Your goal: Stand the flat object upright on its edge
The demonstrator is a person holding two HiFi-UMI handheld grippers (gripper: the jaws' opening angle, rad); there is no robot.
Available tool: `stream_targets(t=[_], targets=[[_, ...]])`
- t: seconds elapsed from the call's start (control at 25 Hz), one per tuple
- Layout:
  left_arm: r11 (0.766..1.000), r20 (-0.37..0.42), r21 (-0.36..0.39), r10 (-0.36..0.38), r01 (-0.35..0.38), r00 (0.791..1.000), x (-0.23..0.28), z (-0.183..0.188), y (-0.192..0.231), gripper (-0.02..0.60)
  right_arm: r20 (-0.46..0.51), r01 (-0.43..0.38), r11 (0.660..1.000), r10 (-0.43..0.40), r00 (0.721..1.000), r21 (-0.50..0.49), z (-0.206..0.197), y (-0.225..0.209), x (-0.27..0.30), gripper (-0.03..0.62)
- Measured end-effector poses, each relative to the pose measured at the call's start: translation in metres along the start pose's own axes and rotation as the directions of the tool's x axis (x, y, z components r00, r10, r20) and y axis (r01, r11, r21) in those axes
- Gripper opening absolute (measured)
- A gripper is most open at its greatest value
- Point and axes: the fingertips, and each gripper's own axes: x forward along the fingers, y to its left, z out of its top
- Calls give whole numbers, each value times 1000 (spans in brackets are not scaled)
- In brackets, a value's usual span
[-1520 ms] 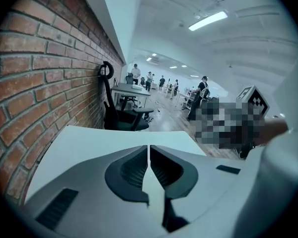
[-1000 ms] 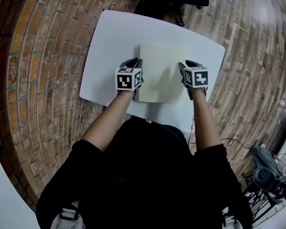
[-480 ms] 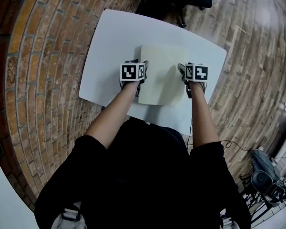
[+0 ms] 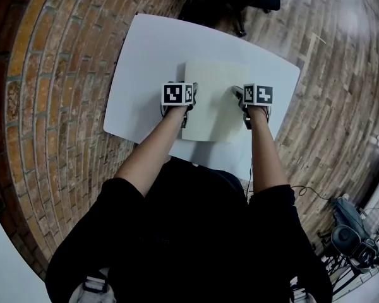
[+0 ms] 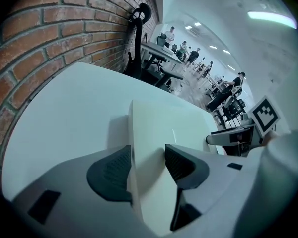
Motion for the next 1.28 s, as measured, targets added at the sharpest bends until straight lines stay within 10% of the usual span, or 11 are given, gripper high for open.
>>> stream_targets(t=[1.28], targets=[[998, 7, 35, 54, -54, 999, -10, -3, -8, 218, 21, 29, 999, -30, 999, 24, -7, 3, -8, 238]])
